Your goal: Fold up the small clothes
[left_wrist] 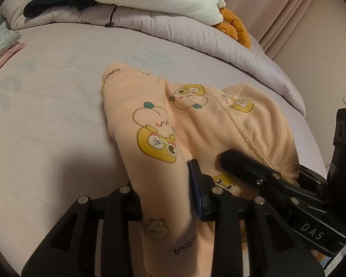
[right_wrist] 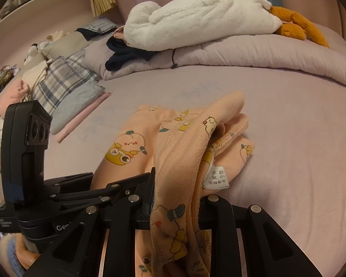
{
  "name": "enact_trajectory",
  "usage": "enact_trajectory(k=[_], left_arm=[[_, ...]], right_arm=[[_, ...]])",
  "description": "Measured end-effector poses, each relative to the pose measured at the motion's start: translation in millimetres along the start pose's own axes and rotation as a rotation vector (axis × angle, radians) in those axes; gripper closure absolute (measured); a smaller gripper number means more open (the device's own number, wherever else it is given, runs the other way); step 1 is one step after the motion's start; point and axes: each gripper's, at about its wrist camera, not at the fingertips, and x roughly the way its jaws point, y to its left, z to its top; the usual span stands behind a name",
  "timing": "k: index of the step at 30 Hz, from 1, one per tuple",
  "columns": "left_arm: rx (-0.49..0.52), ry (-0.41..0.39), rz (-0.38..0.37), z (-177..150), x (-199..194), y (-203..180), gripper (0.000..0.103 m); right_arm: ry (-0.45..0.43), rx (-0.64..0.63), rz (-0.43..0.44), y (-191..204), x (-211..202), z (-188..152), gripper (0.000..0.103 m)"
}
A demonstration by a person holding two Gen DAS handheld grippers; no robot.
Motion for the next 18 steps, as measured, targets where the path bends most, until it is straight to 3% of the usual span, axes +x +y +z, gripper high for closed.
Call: enact_trajectory(k=[18], left_arm=[[0.01,0.005,0.02,-0.4,2.9,0.0,0.069]], right_arm=[[0.013,0.031,-0.012,-3.6,4.0,-2.4,0.078]])
